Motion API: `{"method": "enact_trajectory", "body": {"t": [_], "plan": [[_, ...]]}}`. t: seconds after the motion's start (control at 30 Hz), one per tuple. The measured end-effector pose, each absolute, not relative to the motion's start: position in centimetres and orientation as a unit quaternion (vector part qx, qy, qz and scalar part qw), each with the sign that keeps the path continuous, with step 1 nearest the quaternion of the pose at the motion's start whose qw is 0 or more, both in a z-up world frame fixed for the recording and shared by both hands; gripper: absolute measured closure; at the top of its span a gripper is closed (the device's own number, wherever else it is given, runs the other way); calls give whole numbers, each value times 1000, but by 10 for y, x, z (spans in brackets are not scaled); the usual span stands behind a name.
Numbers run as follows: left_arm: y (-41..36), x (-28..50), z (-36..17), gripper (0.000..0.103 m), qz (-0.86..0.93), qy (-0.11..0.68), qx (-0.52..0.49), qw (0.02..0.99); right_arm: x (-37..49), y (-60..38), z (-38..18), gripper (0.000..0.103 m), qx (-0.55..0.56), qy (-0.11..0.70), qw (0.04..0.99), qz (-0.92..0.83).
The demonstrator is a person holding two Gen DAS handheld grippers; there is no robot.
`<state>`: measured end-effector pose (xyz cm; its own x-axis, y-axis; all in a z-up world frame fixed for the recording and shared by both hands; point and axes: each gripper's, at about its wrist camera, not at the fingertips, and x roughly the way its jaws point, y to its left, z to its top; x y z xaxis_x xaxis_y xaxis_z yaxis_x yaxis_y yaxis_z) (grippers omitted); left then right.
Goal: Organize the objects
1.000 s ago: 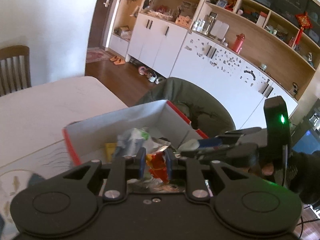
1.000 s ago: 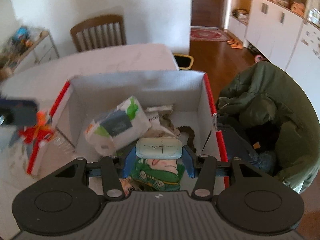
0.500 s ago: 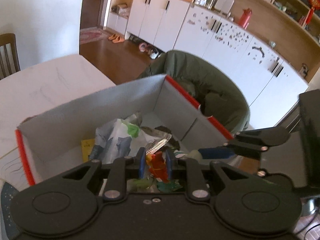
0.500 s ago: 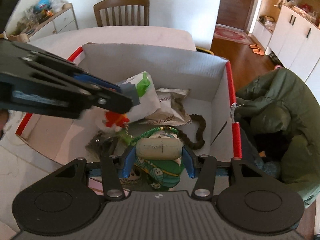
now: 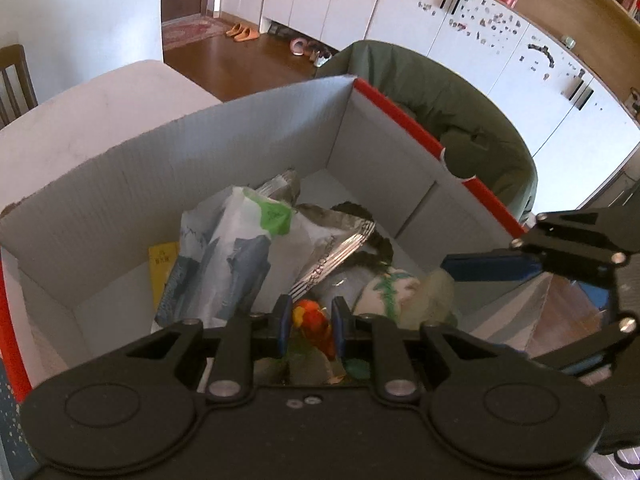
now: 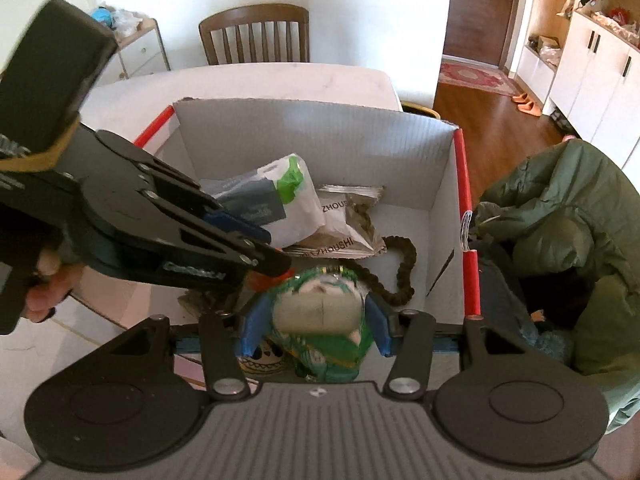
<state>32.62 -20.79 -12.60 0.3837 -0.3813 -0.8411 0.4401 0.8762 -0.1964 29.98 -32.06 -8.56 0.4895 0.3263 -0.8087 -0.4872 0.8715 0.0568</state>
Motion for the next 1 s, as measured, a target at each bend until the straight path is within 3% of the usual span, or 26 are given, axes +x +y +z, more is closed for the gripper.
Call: {"method": "enact_trajectory", "body": {"t": [0.13,0.43,0.8,0.93,1.0], "plan": [[-208,326,-129,82,-242,506,33,828,297,-325,-81,42,-86,437,862,243],[-198,312,-122,67,-225,495,25,839,291,-333,-74,41,-64,430,868,239],[-176,288,-85,64,-216,440,6,872,271,-340,-51,41,-5,399,894,204],[-166,273,-67,49,-210,416,3,885,260,-335,-43,41,9,388,901,193],[-160,264,-59,49,-210,404,3,890,253,-332,-39,41,14,382,905,188]]}}
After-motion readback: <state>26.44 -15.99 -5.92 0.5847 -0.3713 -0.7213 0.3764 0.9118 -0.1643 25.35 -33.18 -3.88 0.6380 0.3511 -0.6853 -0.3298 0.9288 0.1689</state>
